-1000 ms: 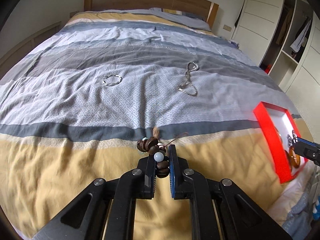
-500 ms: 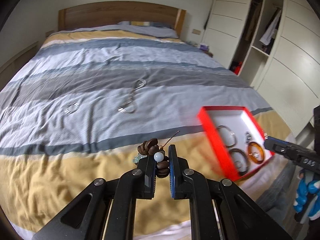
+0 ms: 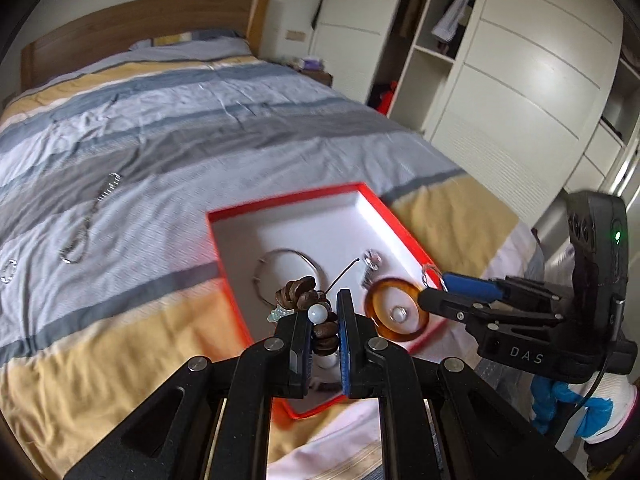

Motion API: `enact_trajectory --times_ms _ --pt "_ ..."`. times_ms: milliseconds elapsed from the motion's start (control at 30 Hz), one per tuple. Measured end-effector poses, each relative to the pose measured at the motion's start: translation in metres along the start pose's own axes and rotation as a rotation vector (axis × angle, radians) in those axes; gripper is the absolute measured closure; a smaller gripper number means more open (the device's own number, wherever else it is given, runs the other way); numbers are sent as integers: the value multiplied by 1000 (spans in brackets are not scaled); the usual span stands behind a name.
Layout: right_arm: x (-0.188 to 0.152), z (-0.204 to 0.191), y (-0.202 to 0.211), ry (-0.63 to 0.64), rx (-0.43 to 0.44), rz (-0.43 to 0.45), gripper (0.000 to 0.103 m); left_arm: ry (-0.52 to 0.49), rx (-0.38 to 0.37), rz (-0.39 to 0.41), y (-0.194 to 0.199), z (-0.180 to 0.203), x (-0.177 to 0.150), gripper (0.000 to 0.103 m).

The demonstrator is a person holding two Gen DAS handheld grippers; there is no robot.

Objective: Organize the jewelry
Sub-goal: 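Carry the bracelet and twisted ring into the red box and open both tools, then withdraw both tools from the box toward the remaining jewelry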

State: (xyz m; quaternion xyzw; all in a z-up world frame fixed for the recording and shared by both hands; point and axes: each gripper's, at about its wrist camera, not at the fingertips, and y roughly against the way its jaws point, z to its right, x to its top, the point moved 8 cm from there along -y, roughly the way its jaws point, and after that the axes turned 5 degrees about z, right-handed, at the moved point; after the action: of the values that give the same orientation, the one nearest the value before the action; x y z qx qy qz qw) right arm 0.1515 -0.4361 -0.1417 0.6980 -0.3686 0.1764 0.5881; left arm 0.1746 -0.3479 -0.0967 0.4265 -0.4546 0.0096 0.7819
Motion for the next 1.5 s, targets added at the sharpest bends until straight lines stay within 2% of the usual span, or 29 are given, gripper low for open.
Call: enact_trajectory --times_ms 233,567,900,1033,1200,1267,1500 --pt "-16 6 -24 52 -14 -79 66 7 13 -104 -38 4 -34 92" --pt "-26 19 -50 34 -50 -160 66 38 28 -149 -50 -8 -46 92" --pt "-27 21 -52 29 -72 -182 65 68 42 -182 -53 -14 -54 91" --pt "-24 20 -52 23 -80 -183 65 66 43 -178 -51 -13 -53 78" --pt "-25 21 -44 5 -81 -178 64 49 51 -165 -42 -10 -51 71" --pt "-25 22 -39 -2 -87 -167 64 46 63 -153 -36 -9 -50 61" --pt "-23 20 -10 -84 -84 -100 64 62 97 -108 -9 -13 -45 54"
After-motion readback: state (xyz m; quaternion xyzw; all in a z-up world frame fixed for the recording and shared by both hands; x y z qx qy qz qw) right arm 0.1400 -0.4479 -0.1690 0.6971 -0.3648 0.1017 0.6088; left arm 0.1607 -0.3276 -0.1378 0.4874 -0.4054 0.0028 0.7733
